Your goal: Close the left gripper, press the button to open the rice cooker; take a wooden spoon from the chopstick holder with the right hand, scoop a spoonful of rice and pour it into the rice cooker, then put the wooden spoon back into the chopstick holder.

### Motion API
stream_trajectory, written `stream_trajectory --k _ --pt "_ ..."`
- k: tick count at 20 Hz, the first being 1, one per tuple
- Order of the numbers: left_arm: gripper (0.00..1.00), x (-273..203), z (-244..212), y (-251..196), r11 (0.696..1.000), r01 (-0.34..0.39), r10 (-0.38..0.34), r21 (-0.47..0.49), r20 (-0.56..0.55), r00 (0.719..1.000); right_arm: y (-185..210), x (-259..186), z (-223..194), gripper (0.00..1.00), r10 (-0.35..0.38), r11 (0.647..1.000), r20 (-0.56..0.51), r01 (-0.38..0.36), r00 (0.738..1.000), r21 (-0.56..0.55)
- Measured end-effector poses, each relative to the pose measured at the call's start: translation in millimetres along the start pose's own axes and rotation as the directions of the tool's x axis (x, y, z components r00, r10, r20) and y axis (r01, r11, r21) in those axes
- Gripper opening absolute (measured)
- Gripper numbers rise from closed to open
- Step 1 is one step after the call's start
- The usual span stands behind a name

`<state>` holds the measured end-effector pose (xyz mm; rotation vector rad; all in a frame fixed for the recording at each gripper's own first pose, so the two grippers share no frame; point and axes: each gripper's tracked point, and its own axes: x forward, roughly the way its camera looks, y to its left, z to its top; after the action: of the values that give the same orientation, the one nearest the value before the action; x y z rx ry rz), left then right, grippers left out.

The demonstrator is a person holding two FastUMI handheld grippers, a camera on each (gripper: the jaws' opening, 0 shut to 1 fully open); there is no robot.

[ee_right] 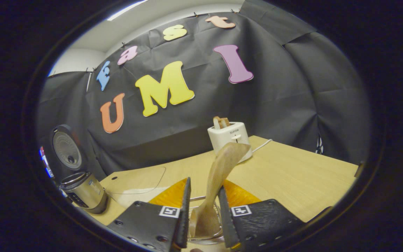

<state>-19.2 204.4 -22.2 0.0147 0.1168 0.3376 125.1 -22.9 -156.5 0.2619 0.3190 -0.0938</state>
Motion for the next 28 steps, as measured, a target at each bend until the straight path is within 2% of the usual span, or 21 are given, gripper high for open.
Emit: stream_trajectory --k 1,3,4,5,6,9,10,12,13,14,17,20,21,23,24,25,26,27,28 --pt "1.00 0 -1 1 1.000 -0.003 0.003 0.000 -0.001 1.000 1 -1 -1 0.42 0.007 1.000 -0.004 -0.007 1.000 -0.003" --pt "1.00 0 -1 0 1.000 -0.008 0.008 0.000 -0.001 1.000 0 -2 -3 0.56 0.010 1.000 -0.011 -0.010 1.000 -0.017" --pt "1.00 -1 0 -2 1.000 -0.005 0.005 0.001 -0.001 1.000 -2 -3 -2 0.71 0.008 0.999 -0.009 -0.008 1.000 -0.033" --pt "1.00 -1 1 -3 1.000 -0.002 0.002 0.004 0.003 1.000 -4 -5 -1 0.78 0.000 0.998 -0.006 0.000 1.000 -0.056" --pt "1.00 -2 3 -6 1.000 -0.001 0.001 0.008 0.008 1.000 -6 -7 -1 0.74 -0.001 0.997 -0.005 0.001 1.000 -0.079" --pt "1.00 -1 2 -11 1.000 0.007 -0.007 0.014 0.011 1.000 -11 -15 -4 0.94 0.002 0.990 -0.018 -0.005 1.000 -0.142" --pt "1.00 -1 3 -15 1.000 0.008 -0.008 0.015 0.011 1.000 -12 -19 -2 0.89 0.004 0.988 -0.016 -0.006 1.000 -0.157" --pt "1.00 -1 3 -20 1.000 -0.002 0.002 0.014 0.009 1.000 -16 -30 1 0.92 0.008 0.984 -0.005 -0.009 1.000 -0.177" --pt "1.00 -2 4 -25 1.000 -0.004 0.004 0.018 0.008 1.000 -16 -35 1 0.96 0.011 0.982 -0.003 -0.011 1.000 -0.186" --pt "1.00 -3 8 -32 1.000 -0.002 0.002 0.023 0.019 1.000 -19 -39 0 0.91 0.014 0.981 -0.001 -0.014 1.000 -0.195" --pt "1.00 -9 26 -49 1.000 -0.013 0.012 0.006 0.084 0.996 -20 -55 3 0.91 0.046 0.976 0.004 -0.044 0.999 -0.214" --pt "0.99 -5 42 -70 1.000 0.011 -0.013 0.018 0.101 0.995 -26 -74 9 0.91 0.074 0.965 0.011 -0.069 0.997 -0.251" --pt "0.99 -2 47 -72 1.000 0.017 -0.018 0.012 0.106 0.994 -27 -81 15 0.95 0.088 0.963 0.022 -0.080 0.996 -0.255" --pt "0.99 13 55 -69 1.000 0.027 -0.028 0.014 0.084 0.996 -27 -95 29 0.92 0.125 0.959 0.048 -0.108 0.991 -0.264" --pt "0.99 18 58 -64 0.999 0.016 -0.019 0.031 0.067 0.998 -26 -100 34 0.96 0.143 0.955 0.058 -0.122 0.988 -0.271" --pt "0.99 24 65 -56 0.999 -0.003 0.000 0.049 0.062 0.998 -23 -104 40 0.95 0.159 0.950 0.068 -0.133 0.985 -0.283" --pt "0.99 30 74 -49 0.998 -0.023 0.019 0.065 0.061 0.998 -20 -105 44 0.91 0.170 0.944 0.076 -0.140 0.982 -0.298" --pt "1.00 37 85 -43 0.997 -0.037 0.033 0.073 0.065 0.997 -16 -105 47 0.95 0.182 0.936 0.084 -0.146 0.980 -0.320" --pt "1.00 45 95 -39 0.997 -0.043 0.038 0.071 0.069 0.997 -10 -105 48 0.95 0.199 0.926 0.085 -0.159 0.976 -0.343"
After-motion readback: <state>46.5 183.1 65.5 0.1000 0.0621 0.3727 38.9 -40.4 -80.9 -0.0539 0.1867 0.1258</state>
